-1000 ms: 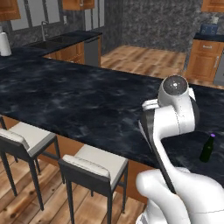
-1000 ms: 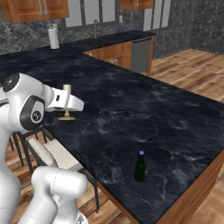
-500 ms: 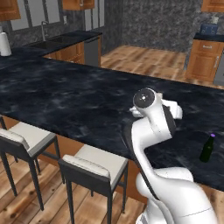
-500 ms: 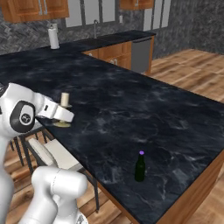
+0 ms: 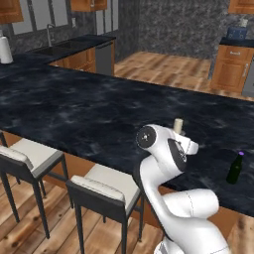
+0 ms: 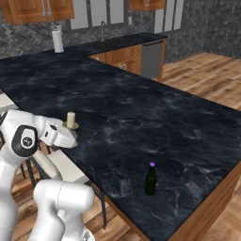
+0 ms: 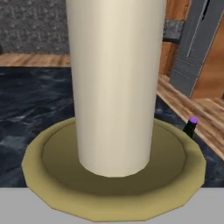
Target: Get the candle and the beer from the cabinet and move them to the dining counter.
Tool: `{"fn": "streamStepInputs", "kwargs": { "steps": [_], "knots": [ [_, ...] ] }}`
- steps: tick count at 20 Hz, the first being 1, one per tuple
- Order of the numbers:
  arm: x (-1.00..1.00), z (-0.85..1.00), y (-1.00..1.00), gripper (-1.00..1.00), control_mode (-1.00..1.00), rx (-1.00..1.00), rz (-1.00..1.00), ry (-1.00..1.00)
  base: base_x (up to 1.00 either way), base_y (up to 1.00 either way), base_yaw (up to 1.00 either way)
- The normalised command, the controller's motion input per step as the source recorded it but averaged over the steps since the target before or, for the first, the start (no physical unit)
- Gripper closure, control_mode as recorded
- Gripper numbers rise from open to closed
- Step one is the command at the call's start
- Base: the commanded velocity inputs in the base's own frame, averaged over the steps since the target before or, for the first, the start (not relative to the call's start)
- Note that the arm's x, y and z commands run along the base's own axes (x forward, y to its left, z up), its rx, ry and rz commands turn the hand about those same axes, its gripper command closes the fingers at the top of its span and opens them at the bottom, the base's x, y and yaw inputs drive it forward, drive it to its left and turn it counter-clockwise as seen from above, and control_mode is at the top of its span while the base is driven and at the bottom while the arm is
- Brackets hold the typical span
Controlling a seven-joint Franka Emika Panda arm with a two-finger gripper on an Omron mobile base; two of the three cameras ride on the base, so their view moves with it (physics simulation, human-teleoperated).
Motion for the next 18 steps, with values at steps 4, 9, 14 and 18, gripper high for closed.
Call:
{"fn": "streamStepInputs", "kwargs": {
  "steps": [4,9,14,18],
  "knots": [
    [0.0,-0.38,0.0,1.0,-1.0,0.0,-0.15,-0.05,0.0,0.0,0.0],
    [0.15,-0.3,-0.03,1.0,-1.0,0.02,-0.22,0.0,0.0,0.0,0.0],
    [0.16,-0.25,-0.09,1.0,-1.0,0.01,-0.13,0.0,0.0,0.0,0.0],
    [0.15,-0.32,-0.17,1.0,-1.0,0.0,-0.07,-0.05,0.0,0.0,0.0]
  ]
}}
